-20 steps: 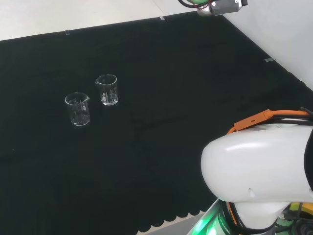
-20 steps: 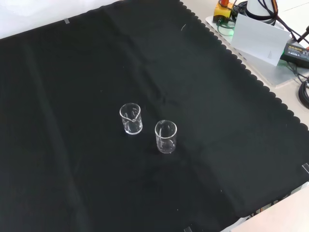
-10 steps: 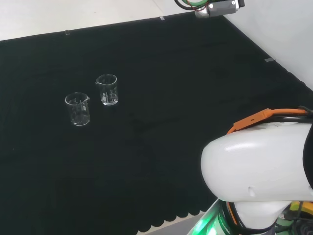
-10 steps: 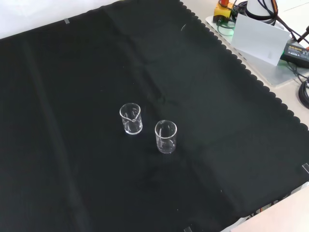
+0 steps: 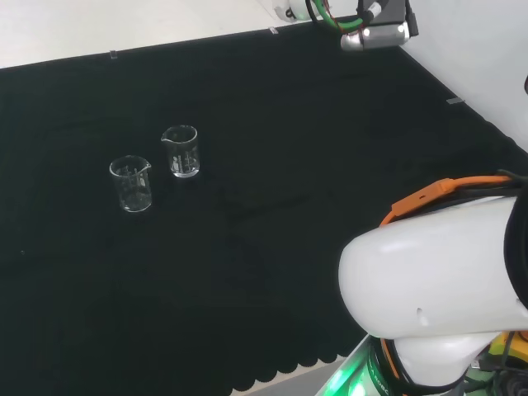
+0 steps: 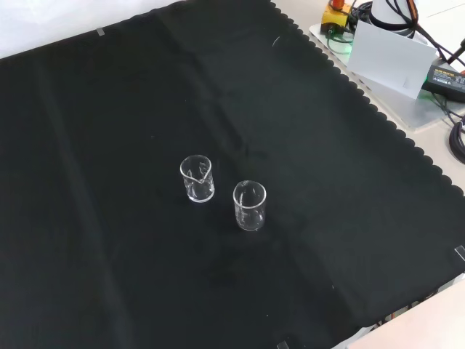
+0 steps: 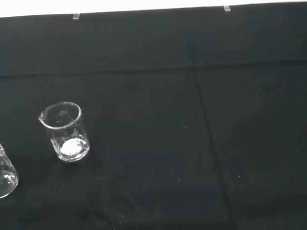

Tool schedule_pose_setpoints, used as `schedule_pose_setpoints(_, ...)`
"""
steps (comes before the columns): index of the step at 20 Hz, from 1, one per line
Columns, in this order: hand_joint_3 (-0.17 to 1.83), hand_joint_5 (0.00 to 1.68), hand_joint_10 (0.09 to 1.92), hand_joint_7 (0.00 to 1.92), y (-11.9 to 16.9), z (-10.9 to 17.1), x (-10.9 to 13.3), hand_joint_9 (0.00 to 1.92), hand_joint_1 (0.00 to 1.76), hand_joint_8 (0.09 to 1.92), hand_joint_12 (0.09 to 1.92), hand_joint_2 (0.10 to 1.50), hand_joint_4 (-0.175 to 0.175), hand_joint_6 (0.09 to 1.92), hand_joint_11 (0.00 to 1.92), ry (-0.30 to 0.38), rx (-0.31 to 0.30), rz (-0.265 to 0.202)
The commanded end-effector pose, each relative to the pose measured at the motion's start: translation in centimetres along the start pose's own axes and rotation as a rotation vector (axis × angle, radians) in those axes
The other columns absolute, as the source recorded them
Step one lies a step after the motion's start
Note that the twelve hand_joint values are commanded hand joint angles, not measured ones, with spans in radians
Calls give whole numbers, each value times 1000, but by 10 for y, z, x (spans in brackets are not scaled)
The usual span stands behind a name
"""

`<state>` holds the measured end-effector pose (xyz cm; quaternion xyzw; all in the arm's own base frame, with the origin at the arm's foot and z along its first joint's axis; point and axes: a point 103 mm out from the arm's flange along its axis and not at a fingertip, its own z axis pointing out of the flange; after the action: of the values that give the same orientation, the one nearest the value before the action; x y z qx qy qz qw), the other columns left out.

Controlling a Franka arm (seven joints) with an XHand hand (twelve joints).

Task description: Pick up the beaker on the right.

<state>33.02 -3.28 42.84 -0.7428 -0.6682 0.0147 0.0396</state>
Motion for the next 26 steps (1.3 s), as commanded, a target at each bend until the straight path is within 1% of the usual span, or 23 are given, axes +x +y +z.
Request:
schedule_pose_setpoints(1,164,203,645,114,28,44,-8,128,372,494,870,1173,-40,87,0,46,33,13)
schedule_pose_setpoints(3,165,205,647,115,46,60,-12,130,376,496,874,1170,-41,87,0,67,31,3)
schedule_pose_setpoints(5,165,206,647,117,64,77,-17,132,386,499,878,1165,-42,87,0,89,19,-17)
schedule_pose_setpoints(9,169,208,649,117,101,110,-26,135,400,504,884,1161,-43,87,0,130,42,-42)
schedule_pose_setpoints(13,172,210,649,117,132,134,-28,136,408,506,887,1161,-44,87,0,132,63,-63)
schedule_pose_setpoints(17,174,212,649,117,155,155,-20,137,412,508,889,1160,-45,87,0,148,71,-92)
schedule_pose_setpoints(19,174,214,650,116,166,166,-15,137,427,510,892,1154,-46,87,0,194,82,-110)
schedule_pose_setpoints(20,173,214,650,116,171,171,-12,137,442,511,893,1148,-46,87,0,210,81,-125)
schedule_pose_setpoints(23,163,216,651,117,185,186,0,142,517,516,894,1105,-46,87,0,225,90,-166)
schedule_pose_setpoints(26,142,218,650,119,197,199,14,146,620,521,895,1032,-46,87,0,215,110,-216)
